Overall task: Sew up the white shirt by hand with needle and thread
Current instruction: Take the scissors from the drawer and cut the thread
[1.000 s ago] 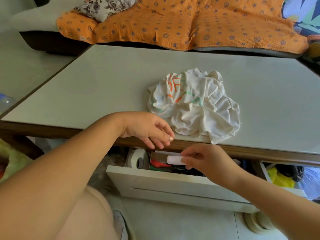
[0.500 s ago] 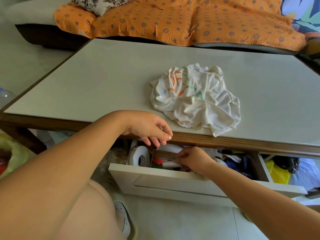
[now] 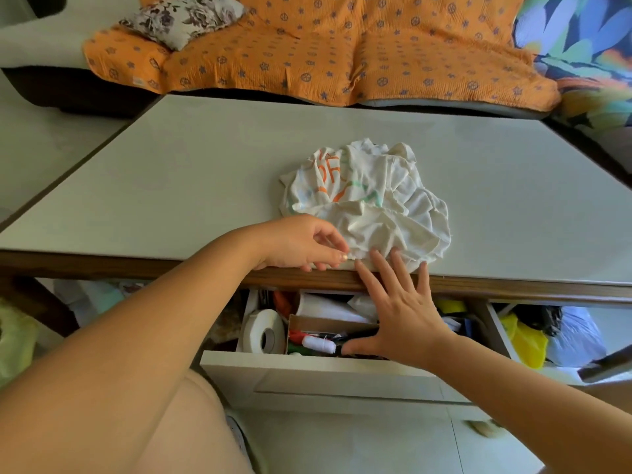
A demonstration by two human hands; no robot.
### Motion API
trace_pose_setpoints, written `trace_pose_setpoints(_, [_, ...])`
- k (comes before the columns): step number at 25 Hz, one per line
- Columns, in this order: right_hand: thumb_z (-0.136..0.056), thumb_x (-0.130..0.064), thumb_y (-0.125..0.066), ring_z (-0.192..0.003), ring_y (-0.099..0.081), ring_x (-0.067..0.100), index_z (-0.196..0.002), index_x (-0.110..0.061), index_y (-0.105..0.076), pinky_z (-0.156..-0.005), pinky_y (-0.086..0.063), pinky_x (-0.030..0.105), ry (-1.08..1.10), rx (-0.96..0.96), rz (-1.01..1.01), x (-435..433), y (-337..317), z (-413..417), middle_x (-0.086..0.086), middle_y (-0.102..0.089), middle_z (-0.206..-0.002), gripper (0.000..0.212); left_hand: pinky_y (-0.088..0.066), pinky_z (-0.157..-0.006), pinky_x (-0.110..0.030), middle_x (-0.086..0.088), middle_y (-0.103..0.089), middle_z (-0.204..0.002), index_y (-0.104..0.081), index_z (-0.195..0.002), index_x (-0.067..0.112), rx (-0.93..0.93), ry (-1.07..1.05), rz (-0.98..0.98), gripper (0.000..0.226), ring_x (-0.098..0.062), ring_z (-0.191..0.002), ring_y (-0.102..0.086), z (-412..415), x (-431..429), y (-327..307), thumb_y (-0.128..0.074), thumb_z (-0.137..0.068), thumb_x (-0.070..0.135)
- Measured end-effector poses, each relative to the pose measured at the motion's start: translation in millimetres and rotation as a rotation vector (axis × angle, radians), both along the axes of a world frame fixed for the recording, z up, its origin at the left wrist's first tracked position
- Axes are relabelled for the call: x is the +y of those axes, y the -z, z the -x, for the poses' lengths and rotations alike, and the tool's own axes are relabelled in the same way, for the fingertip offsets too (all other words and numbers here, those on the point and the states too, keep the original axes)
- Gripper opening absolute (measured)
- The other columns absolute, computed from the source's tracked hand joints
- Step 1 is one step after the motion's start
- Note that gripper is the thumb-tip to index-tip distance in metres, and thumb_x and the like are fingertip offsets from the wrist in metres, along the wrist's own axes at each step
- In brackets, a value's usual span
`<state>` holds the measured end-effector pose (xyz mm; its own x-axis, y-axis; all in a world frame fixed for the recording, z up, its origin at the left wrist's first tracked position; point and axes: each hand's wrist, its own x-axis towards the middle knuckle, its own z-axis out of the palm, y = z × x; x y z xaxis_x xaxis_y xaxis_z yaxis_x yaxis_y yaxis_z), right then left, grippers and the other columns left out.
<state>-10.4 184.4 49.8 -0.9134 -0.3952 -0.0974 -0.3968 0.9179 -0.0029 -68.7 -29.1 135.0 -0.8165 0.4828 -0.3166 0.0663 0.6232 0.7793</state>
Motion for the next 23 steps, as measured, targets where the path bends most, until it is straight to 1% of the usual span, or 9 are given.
trace_pose_setpoints(3, [-0.051,-0.101,-0.033,-0.14,0.038,0.032,-0.142,-0.034,0.037,-0.111,0.015,0.067,-0.099,-0.061,-0.048,-4,-2,-13,0.001,0.037,-0.155,0.134,-0.056,-0.083,-0.025,0.008,-0.069,-0.101,-0.067,-0.11,0.029,0.049,-0.022,-0.022,0.018,-0.007,-0.093,-0.067,1,5,-2,-0.066,-0.092,0.031])
trace_pose_setpoints(4, [-0.052,-0.1,-0.039,-0.14,0.038,0.034,-0.14,-0.034,0.04,-0.11,0.015,0.069,-0.117,-0.064,-0.08,-5,-2,-17,0.002,0.038,-0.154,0.135,-0.055,-0.083,-0.024,0.008,-0.069,-0.102,-0.067,-0.109,0.029,0.067,-0.049,-0.035,0.018,-0.008,-0.094,-0.067,2,6,-3,-0.066,-0.092,0.031])
trace_pose_setpoints(6, [-0.053,-0.097,-0.044,-0.144,0.029,0.035,-0.142,-0.034,0.037,-0.111,0.012,0.069,-0.112,-0.007,-0.08,-3,2,-17,0.004,0.027,-0.159,0.136,-0.054,-0.083,-0.025,0.006,-0.069,-0.103,-0.067,-0.107,0.03,0.112,-0.113,-0.052,0.015,-0.01,-0.096,-0.066,3,8,-3,-0.066,-0.091,0.031])
trace_pose_setpoints(9, [-0.048,-0.095,-0.042,-0.15,-0.002,0.038,-0.152,-0.032,0.015,-0.113,0.0,0.068,-0.114,0.088,-0.036,-1,4,-13,0.008,-0.008,-0.164,0.134,-0.049,-0.091,-0.026,0.007,-0.065,-0.111,-0.067,-0.109,0.03,0.14,-0.159,0.088,0.021,-0.01,-0.104,-0.061,1,5,-4,-0.068,-0.089,0.036])
trace_pose_setpoints(12, [-0.049,-0.09,-0.054,-0.139,-0.033,0.034,-0.152,-0.031,-0.014,-0.113,-0.018,0.065,-0.116,0.171,0.006,-2,5,-7,0.004,-0.036,-0.151,0.125,-0.044,-0.095,-0.026,0.007,-0.057,-0.124,-0.059,-0.124,0.03,0.124,-0.063,0.271,0.046,-0.01,-0.113,-0.056,-2,4,-1,-0.074,-0.082,0.041])
trace_pose_setpoints(15, [-0.054,-0.085,-0.061,-0.126,-0.044,0.028,-0.146,-0.031,-0.035,-0.112,-0.026,0.06,-0.117,0.242,0.005,-5,2,3,-0.001,-0.046,-0.138,0.109,-0.043,-0.098,-0.029,0.003,-0.047,-0.132,-0.049,-0.131,0.03,0.193,-0.022,0.368,0.068,-0.013,-0.12,-0.047,0,8,8,-0.081,-0.073,0.045])
trace_pose_setpoints(18, [-0.051,-0.079,-0.07,-0.111,-0.052,0.025,-0.137,-0.029,-0.046,-0.107,-0.029,0.052,-0.058,0.322,0.009,-8,4,13,-0.002,-0.054,-0.122,0.102,-0.036,-0.106,-0.038,0.001,-0.032,-0.134,-0.033,-0.132,0.028,0.249,0.128,0.582,0.09,-0.021,-0.128,-0.029,2,17,20,-0.084,-0.062,0.051])
trace_pose_setpoints(20, [-0.048,-0.074,-0.077,-0.101,-0.055,0.025,-0.131,-0.028,-0.05,-0.099,-0.033,0.047,-0.02,0.364,0.014,-13,4,17,-0.001,-0.055,-0.112,0.099,-0.033,-0.105,-0.039,-0.001,-0.03,-0.128,-0.029,-0.125,0.025,0.398,0.204,0.736,0.092,-0.023,-0.125,-0.028,0,24,29,-0.085,-0.058,0.053])
trace_pose_setpoints(23, [-0.046,-0.064,-0.083,-0.092,-0.055,0.024,-0.12,-0.025,-0.056,-0.086,-0.044,0.042,-0.001,0.398,0.031,-20,-1,27,-0.001,-0.056,-0.103,0.088,-0.031,-0.101,-0.039,-0.004,-0.03,-0.128,-0.029,-0.125,0.02,0.586,0.21,0.868,0.091,-0.026,-0.124,-0.029,1,29,40,-0.085,-0.058,0.049])
